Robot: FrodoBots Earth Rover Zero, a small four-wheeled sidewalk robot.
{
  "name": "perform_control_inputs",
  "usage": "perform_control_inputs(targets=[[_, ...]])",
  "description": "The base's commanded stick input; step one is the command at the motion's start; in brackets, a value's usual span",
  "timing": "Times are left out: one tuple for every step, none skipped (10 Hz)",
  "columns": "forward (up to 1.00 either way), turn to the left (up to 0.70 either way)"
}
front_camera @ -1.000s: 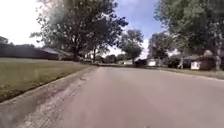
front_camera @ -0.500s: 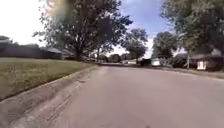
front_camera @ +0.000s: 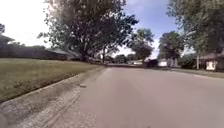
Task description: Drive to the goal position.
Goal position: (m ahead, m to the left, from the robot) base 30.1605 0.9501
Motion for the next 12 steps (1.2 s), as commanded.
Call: perform_control_inputs(targets=[[1.00,0.00],[1.00,0.00],[1.00,0.00],[1.00,0.00],[1.00,0.00],[1.00,0.00],[1.00,0.00],[1.00,0.00],[1.00,0.00],[1.00,0.00],[1.00,0.00],[1.00,0.00]])
